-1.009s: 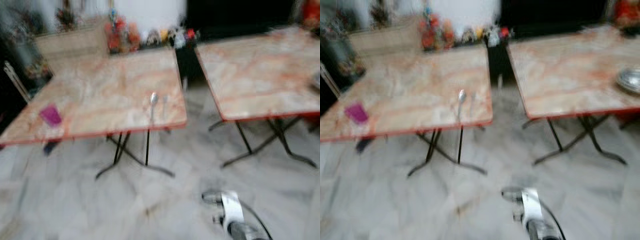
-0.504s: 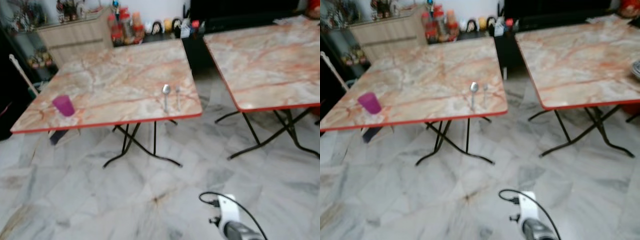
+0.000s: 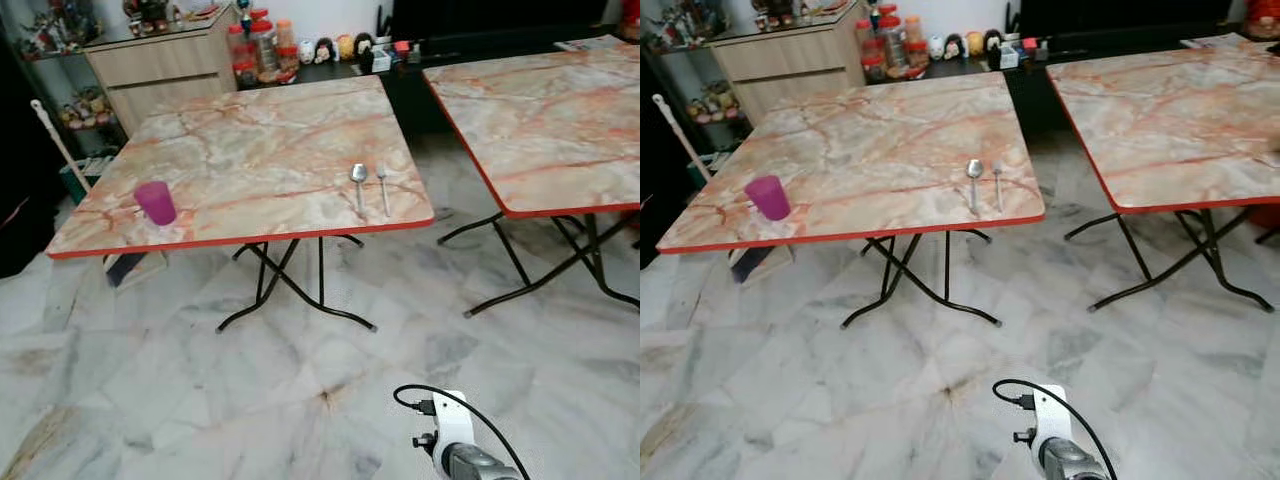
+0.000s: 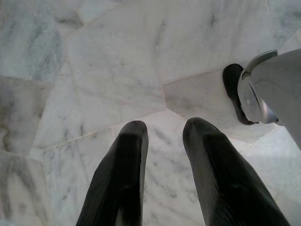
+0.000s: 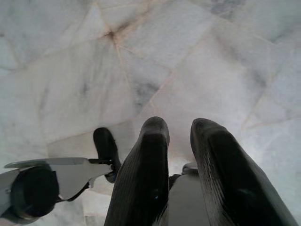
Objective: Setting the table
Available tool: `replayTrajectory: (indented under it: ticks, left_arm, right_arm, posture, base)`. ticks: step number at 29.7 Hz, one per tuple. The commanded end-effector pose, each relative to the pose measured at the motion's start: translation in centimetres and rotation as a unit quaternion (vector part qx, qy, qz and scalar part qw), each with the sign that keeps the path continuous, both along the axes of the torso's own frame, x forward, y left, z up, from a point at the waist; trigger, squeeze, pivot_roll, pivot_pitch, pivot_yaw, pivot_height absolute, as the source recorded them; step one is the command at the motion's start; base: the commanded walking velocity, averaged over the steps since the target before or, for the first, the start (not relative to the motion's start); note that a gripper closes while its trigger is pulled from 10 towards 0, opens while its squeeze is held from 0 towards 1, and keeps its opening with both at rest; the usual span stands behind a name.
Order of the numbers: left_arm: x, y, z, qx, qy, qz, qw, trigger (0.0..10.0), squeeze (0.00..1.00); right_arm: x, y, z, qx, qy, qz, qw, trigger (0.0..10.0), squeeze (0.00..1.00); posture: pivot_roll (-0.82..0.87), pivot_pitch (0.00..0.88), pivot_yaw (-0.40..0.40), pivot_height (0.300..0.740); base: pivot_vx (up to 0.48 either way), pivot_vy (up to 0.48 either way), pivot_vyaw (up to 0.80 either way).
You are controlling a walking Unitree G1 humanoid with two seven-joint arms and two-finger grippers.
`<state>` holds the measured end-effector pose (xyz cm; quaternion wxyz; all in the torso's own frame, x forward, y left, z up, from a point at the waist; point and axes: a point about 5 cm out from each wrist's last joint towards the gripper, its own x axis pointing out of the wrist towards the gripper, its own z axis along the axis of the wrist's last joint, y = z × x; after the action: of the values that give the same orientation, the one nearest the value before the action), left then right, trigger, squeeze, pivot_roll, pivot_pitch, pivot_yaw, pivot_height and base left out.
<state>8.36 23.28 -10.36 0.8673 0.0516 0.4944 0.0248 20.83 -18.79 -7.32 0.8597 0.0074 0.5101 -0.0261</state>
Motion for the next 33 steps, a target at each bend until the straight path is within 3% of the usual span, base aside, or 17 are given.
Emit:
replayTrajectory:
  ticks: [1, 18, 33]
  left_arm:
    - [-0.36, 0.49, 0.01, 0.01, 0.009, -0.004, 1.0, 10.0, 0.0]
    - [-0.17, 0.61, 0.08, 0.019, 0.009, -0.014, 1.0, 10.0, 0.0]
    - [-0.24, 0.6, 0.01, 0.026, 0.016, -0.018, 0.999, 10.0, 0.0]
  right_arm:
    - [0.19, 0.54, 0.04, 0.01, -0.006, -0.002, 1.0, 10.0, 0.0]
    - [0.29, 0.73, 0.08, 0.015, -0.011, -0.003, 1.0, 10.0, 0.0]
    - [0.34, 0.68, 0.12, 0.018, -0.012, 0.003, 1.0, 10.0, 0.0]
  posture:
    - [-0.07, 0.0, 0.139, 0.736]
    - [-0.07, 0.0, 0.14, 0.736]
    - [-0.07, 0.0, 0.137, 0.736]
  base:
    - [0.0, 0.322, 0.0]
    - [0.0, 0.054, 0.0]
    - [0.463, 0.0, 0.0]
